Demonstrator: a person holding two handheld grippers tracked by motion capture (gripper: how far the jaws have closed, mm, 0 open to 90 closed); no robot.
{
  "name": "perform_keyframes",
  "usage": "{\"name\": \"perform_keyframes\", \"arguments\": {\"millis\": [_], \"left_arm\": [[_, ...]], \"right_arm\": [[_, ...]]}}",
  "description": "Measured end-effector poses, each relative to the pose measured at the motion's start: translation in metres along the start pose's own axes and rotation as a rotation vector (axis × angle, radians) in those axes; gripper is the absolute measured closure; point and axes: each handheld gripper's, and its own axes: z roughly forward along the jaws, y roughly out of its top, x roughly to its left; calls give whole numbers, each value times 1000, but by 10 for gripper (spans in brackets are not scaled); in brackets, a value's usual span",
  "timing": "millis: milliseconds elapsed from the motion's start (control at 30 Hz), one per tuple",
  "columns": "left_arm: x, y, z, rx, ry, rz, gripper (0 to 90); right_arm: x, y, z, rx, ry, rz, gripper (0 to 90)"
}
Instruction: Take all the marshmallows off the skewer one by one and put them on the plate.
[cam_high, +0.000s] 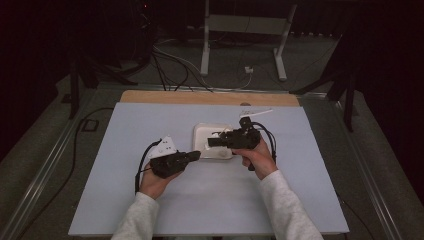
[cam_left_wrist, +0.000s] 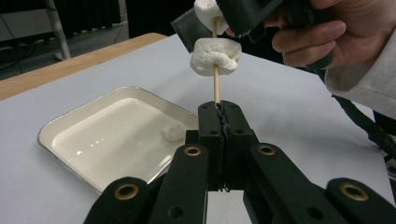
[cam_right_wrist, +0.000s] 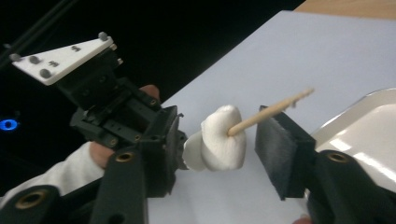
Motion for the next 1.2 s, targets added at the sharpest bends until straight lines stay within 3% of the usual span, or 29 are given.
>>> {"name": "perform_keyframes", "arguments": {"millis": [167,300,400,500,667,1200], "left_arm": [[2,-1,-1,-1,3,5,900],[1,-1,-1,0,6,18,900],[2,-2,-2,15,15,27,900],[4,-3,-4,9,10,23,900],[3,-3,-4,5,-2,33,900],[6,-7,-5,7,-9,40,900]], "right_arm": [[0,0,-1,1,26,-1,699],[1,1,-5,-12,16,-16,759],[1,1,-8,-20,2,-18,773],[-1,2,-17,-71,-5,-3,780],[1,4,-24,-78,-26,-20,780],[-5,5,-33,-100,-40,2,781]]}}
